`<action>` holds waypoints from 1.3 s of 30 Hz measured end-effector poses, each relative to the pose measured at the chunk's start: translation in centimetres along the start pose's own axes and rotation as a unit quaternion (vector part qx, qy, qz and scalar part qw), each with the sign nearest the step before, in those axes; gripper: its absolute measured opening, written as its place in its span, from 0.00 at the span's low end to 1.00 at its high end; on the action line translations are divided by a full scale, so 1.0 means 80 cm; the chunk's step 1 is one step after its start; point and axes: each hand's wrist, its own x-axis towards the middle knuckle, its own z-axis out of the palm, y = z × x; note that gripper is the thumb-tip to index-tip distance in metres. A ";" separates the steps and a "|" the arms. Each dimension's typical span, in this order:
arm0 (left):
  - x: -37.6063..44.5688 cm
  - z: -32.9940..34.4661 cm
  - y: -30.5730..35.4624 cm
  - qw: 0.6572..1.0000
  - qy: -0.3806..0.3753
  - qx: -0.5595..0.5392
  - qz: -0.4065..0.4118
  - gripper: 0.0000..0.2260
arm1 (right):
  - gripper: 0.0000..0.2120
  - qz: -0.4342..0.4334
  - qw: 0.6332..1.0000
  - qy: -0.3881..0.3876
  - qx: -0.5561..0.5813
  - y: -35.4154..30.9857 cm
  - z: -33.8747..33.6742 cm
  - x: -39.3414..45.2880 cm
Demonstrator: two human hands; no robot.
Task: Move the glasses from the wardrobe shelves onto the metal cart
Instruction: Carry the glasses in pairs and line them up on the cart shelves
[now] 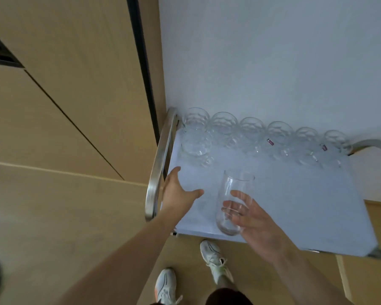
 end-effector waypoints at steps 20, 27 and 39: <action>-0.140 -0.016 -0.214 0.922 0.022 0.272 0.276 0.23 | 0.48 0.072 0.994 0.067 -0.048 0.156 0.042 -0.100; -0.209 0.001 -0.270 0.923 0.024 0.316 0.219 0.27 | 0.35 0.038 0.996 0.034 -0.070 0.230 -0.006 -0.134; -0.165 0.099 -0.309 0.908 0.007 0.341 0.244 0.25 | 0.40 -0.001 0.985 0.090 -0.144 0.278 -0.118 -0.095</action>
